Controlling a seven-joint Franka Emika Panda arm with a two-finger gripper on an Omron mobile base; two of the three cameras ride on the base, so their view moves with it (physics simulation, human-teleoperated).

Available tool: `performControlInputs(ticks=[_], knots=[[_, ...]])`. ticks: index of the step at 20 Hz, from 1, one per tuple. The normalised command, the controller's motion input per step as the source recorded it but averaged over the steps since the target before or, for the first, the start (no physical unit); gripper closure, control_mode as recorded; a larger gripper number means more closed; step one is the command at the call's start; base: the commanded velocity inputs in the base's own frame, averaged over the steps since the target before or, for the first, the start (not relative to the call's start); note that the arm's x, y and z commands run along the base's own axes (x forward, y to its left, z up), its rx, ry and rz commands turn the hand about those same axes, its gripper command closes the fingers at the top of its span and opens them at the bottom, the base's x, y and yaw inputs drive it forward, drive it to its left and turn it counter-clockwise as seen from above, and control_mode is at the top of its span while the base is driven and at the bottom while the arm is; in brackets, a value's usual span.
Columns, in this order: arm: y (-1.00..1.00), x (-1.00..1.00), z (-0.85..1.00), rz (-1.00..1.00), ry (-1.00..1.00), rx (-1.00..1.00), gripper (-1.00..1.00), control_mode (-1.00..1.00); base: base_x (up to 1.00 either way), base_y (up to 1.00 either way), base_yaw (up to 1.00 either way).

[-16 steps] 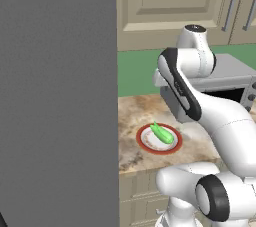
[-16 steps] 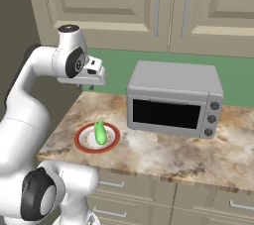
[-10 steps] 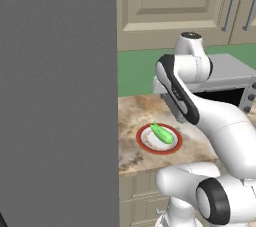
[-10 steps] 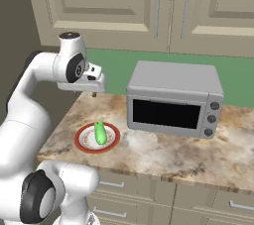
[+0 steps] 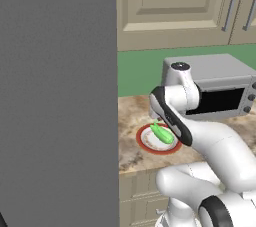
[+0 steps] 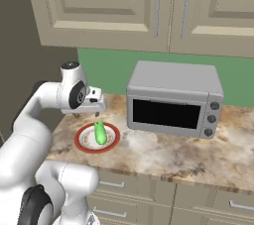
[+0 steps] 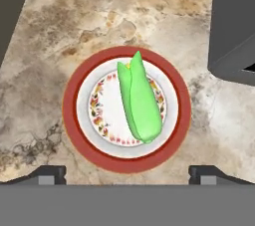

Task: Place the corn on the rack of the oven.

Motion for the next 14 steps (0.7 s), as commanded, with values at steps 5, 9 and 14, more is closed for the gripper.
performControlInputs(ticks=[5,9,14], knots=[[-0.08,0.32,-0.65,0.07,0.11,0.09,-1.00,-1.00,0.00,0.00,0.00],[-0.04,0.17,-0.44,0.01,0.04,-0.02,-1.00,-1.00,0.00,0.00,0.00],[-0.03,0.19,-0.37,0.00,0.00,-0.04,-1.00,-1.00,0.00,0.00,0.00]])
